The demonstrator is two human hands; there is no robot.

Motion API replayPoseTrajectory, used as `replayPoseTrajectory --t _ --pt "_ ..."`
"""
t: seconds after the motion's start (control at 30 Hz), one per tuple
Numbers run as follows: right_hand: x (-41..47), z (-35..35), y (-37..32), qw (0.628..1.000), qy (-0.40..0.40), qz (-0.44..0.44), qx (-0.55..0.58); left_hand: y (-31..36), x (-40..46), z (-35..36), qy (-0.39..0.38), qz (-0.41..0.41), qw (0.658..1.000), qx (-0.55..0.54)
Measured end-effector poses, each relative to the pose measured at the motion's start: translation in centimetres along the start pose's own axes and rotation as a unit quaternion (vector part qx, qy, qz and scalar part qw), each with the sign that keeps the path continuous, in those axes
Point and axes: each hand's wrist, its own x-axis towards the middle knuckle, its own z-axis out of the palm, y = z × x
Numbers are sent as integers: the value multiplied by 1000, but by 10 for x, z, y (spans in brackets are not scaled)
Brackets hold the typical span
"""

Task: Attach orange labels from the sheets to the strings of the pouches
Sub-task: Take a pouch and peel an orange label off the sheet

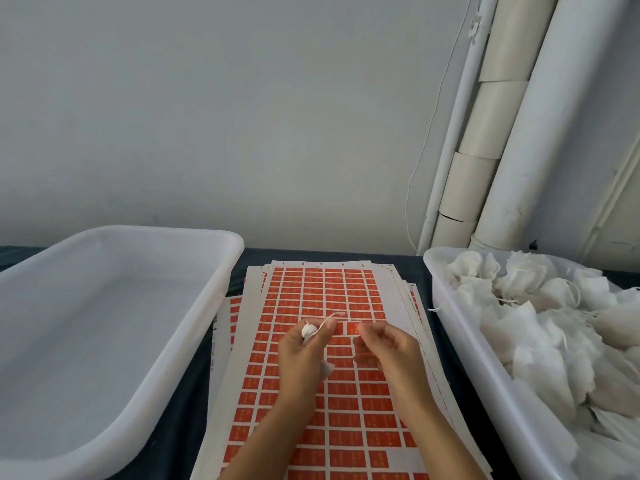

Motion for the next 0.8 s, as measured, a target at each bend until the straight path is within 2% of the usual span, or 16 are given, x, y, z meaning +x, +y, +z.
replayPoseTrajectory --t 0.1,0.27,0.43,0.5,0.8 --pt "1 1 1 998 13 -1 -57 -1 -1 0 2 -4 1000 -1" --pt "0 0 2 998 -22 1 -60 -3 -1 -1 4 -3 1000 5" --pt "-1 -1 1 989 -128 46 49 -3 0 -5 -41 -25 999 6" --pt "-1 -2 2 986 -144 47 71 -3 1 -6 -51 -29 998 10" --pt "-1 -2 2 993 -110 -28 -25 -2 1 -7 -48 -18 998 22"
